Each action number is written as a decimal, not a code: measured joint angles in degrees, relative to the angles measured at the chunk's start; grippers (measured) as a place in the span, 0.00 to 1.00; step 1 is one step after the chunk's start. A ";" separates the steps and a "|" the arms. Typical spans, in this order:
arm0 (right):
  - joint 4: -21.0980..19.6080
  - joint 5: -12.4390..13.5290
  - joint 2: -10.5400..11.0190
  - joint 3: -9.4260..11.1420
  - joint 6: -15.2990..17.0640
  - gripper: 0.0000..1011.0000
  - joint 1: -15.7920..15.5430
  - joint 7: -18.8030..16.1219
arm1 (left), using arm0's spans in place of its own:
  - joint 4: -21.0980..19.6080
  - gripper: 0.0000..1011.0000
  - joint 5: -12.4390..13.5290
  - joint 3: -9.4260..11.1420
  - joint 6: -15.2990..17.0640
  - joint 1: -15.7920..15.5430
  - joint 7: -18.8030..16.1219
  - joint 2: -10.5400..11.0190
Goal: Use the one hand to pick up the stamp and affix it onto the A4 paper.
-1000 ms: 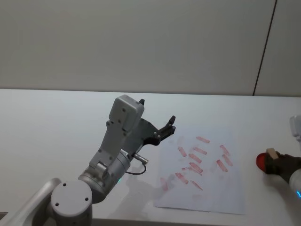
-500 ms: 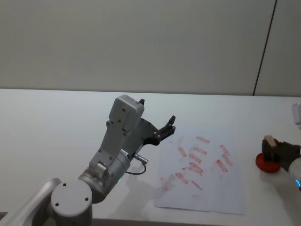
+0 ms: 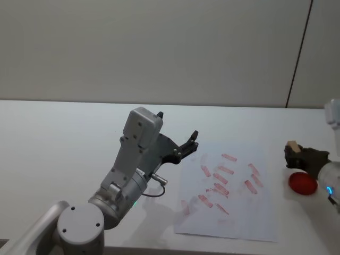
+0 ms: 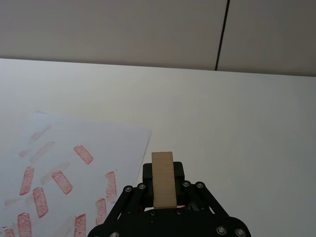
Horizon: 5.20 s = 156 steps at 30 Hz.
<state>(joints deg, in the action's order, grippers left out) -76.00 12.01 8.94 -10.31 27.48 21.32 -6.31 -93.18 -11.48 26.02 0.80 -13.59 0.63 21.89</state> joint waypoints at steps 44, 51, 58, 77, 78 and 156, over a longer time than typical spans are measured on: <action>17.84 -9.78 -3.70 -3.26 9.68 0.22 16.93 -15.03 | 0.00 0.99 0.00 0.00 0.00 0.00 0.00 0.00; 21.40 -10.31 -4.37 -3.52 8.18 0.22 19.10 -15.30 | 0.00 0.99 0.00 0.00 0.00 0.00 0.00 0.00; 24.46 -10.88 -4.92 -3.88 6.55 0.22 20.79 -15.75 | 0.00 0.99 0.00 0.00 0.00 0.00 0.00 0.00; 30.88 -12.32 -5.99 -4.72 5.30 0.22 24.30 -16.64 | 0.00 0.99 0.00 0.00 0.00 0.00 0.00 0.00; 31.02 -12.37 -6.01 -4.73 5.30 0.22 24.39 -16.66 | 0.00 0.99 0.00 0.00 0.00 0.00 0.00 0.00; 39.96 -14.43 -6.61 -5.60 6.74 0.22 28.30 -19.38 | 0.00 0.99 0.00 0.00 0.00 0.00 0.00 0.00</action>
<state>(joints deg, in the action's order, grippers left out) -36.05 -2.42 2.33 -15.91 34.23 49.62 -25.69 -93.17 -11.48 26.02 0.80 -13.58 0.63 21.89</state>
